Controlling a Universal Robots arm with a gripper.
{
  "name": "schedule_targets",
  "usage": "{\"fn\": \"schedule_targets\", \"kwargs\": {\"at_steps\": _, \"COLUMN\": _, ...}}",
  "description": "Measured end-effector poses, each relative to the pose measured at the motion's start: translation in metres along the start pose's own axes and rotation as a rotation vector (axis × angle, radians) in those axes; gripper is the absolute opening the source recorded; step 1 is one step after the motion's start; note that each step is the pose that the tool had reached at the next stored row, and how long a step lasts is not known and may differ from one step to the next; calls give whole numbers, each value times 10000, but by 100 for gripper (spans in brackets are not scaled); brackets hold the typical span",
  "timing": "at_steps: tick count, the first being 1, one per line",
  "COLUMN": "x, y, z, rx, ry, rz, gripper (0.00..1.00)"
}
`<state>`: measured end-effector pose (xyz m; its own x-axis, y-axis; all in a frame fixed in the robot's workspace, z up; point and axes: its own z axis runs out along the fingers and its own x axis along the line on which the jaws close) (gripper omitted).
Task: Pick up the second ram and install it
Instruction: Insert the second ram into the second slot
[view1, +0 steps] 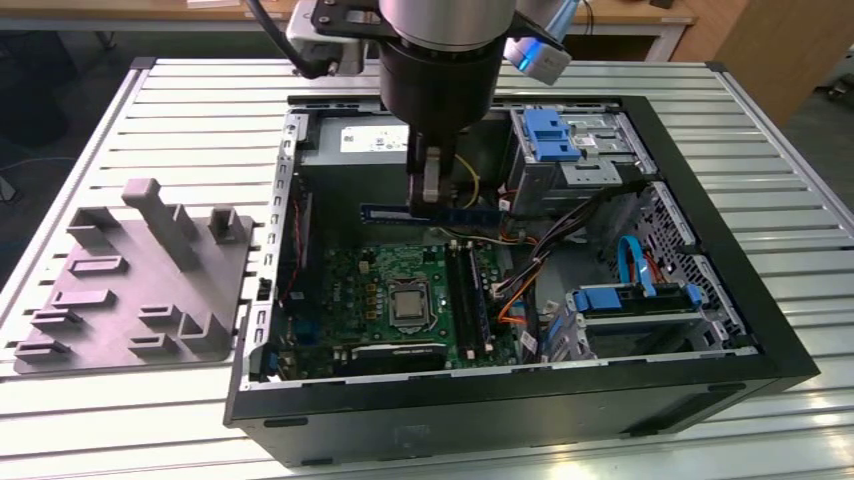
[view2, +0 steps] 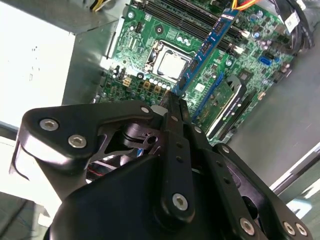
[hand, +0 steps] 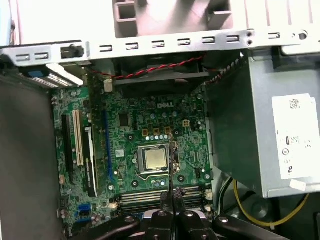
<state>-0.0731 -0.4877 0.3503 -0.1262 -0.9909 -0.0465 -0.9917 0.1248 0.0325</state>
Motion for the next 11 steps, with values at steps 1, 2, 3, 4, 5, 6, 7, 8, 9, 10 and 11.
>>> {"fn": "schedule_targets", "kwargs": {"at_steps": 1, "x": 0, "y": 0, "z": 0, "rx": 8, "ry": -6, "rz": 173, "gripper": 12}}
{"fn": "schedule_targets", "kwargs": {"at_steps": 2, "x": 0, "y": 0, "z": 0, "rx": 17, "ry": -11, "rz": 351, "gripper": 12}}
{"fn": "schedule_targets", "kwargs": {"at_steps": 3, "x": 0, "y": 0, "z": 0, "rx": 25, "ry": -17, "rz": 530, "gripper": 12}}
{"fn": "schedule_targets", "kwargs": {"at_steps": 4, "x": 0, "y": 0, "z": 0, "rx": 34, "ry": -24, "rz": 726, "gripper": 12}}
{"fn": "schedule_targets", "kwargs": {"at_steps": 5, "x": 0, "y": 0, "z": 0, "rx": 42, "ry": -30, "rz": 905, "gripper": 12}}
{"fn": "schedule_targets", "kwargs": {"at_steps": 6, "x": 0, "y": 0, "z": 0, "rx": 51, "ry": -35, "rz": 1085, "gripper": 12}}
{"fn": "schedule_targets", "kwargs": {"at_steps": 7, "x": 0, "y": 0, "z": 0, "rx": 59, "ry": -41, "rz": 1270, "gripper": 12}}
{"fn": "schedule_targets", "kwargs": {"at_steps": 8, "x": 0, "y": 0, "z": 0, "rx": 68, "ry": -48, "rz": 1450, "gripper": 12}}
{"fn": "schedule_targets", "kwargs": {"at_steps": 9, "x": 0, "y": 0, "z": 0, "rx": 76, "ry": -53, "rz": 1629, "gripper": 12}}
{"fn": "schedule_targets", "kwargs": {"at_steps": 10, "x": 0, "y": 0, "z": 0, "rx": 85, "ry": -59, "rz": 1809, "gripper": 12}}
{"fn": "schedule_targets", "kwargs": {"at_steps": 11, "x": 0, "y": 0, "z": 0, "rx": 93, "ry": -65, "rz": 1988, "gripper": 12}}
